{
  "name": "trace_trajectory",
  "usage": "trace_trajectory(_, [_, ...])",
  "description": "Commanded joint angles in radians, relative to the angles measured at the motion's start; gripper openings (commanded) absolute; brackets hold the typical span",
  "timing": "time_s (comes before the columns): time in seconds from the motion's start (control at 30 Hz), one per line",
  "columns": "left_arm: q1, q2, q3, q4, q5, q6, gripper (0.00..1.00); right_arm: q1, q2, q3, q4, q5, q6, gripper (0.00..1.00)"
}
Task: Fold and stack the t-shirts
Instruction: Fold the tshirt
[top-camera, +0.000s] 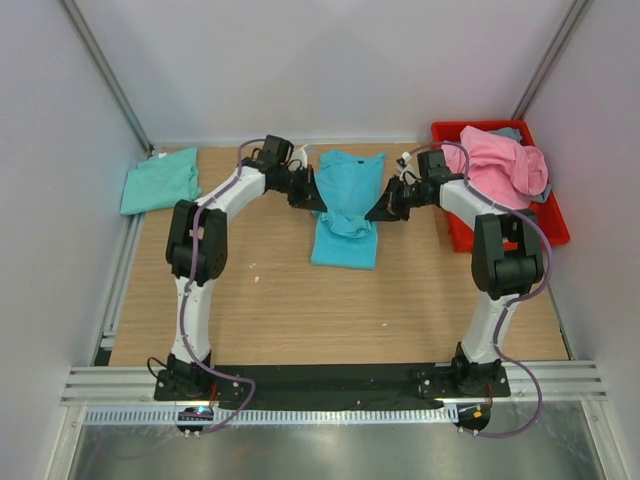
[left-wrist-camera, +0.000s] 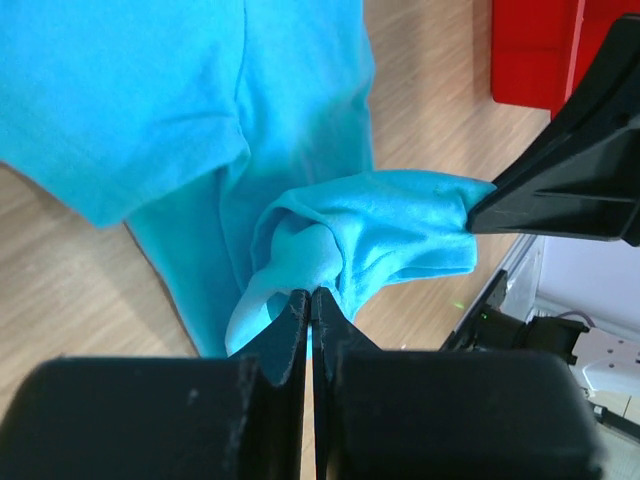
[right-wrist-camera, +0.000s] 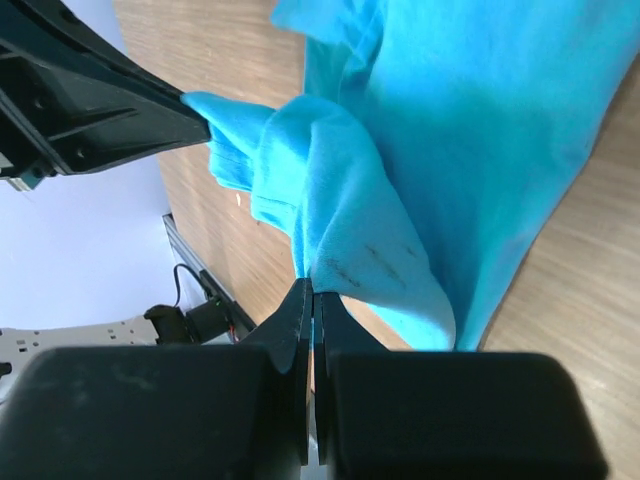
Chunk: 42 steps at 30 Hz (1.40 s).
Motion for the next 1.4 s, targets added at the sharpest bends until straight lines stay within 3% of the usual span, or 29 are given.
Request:
trace_trajectory(0.0, [0.006, 0.034, 0.084, 0.005, -0.006, 0.001, 0.00, -0.005, 0.024, 0.080, 0.009, 0.013, -0.037, 0.01])
trace_trajectory(0.33, [0.015, 0.089, 0.187, 0.024, -0.087, 0.000, 0.00, -0.017, 0.093, 0.148, 0.018, 0.048, -0.073, 0.01])
trace_trajectory(0.37, [0.015, 0.093, 0.196, 0.022, -0.088, 0.003, 0.06, -0.024, 0.098, 0.165, 0.017, 0.055, -0.084, 0.02])
trace_trajectory(0.4, [0.018, 0.098, 0.206, 0.016, -0.104, 0.001, 0.24, -0.027, 0.103, 0.179, 0.015, 0.056, -0.125, 0.22])
trace_trajectory(0.47, [0.020, 0.090, 0.216, 0.007, -0.110, 0.006, 0.33, -0.043, 0.110, 0.227, -0.014, 0.070, -0.173, 0.53])
trace_trajectory(0.5, [0.020, 0.084, 0.212, 0.005, -0.114, 0.003, 0.44, -0.050, 0.107, 0.245, -0.028, 0.081, -0.214, 0.65])
trace_trajectory(0.57, [0.024, 0.052, 0.190, 0.007, -0.076, 0.013, 0.50, -0.060, 0.106, 0.295, -0.078, 0.081, -0.257, 0.72])
trace_trajectory(0.6, [0.029, 0.037, 0.178, 0.005, -0.052, 0.030, 0.60, -0.071, 0.103, 0.309, -0.097, 0.079, -0.276, 0.80])
trace_trajectory(0.7, [0.035, -0.035, 0.074, 0.022, 0.023, 0.015, 0.61, -0.079, 0.084, 0.331, -0.178, 0.084, -0.346, 0.81])
trace_trajectory(0.83, [0.029, -0.106, -0.067, 0.070, 0.109, -0.036, 0.61, -0.082, 0.081, 0.266, -0.233, -0.020, -0.362, 0.80])
trace_trajectory(1.0, [-0.034, -0.141, -0.202, 0.091, 0.206, 0.010, 0.61, -0.067, 0.142, 0.222, -0.238, -0.180, -0.365, 0.79])
trace_trajectory(1.13, [-0.074, -0.140, -0.262, 0.104, 0.223, 0.027, 0.61, -0.027, 0.114, 0.108, -0.103, -0.214, -0.319, 0.76])
trace_trajectory(1.37, [-0.077, -0.049, -0.253, 0.127, 0.211, 0.021, 0.58, 0.065, 0.109, 0.078, -0.068, -0.241, -0.265, 0.74])
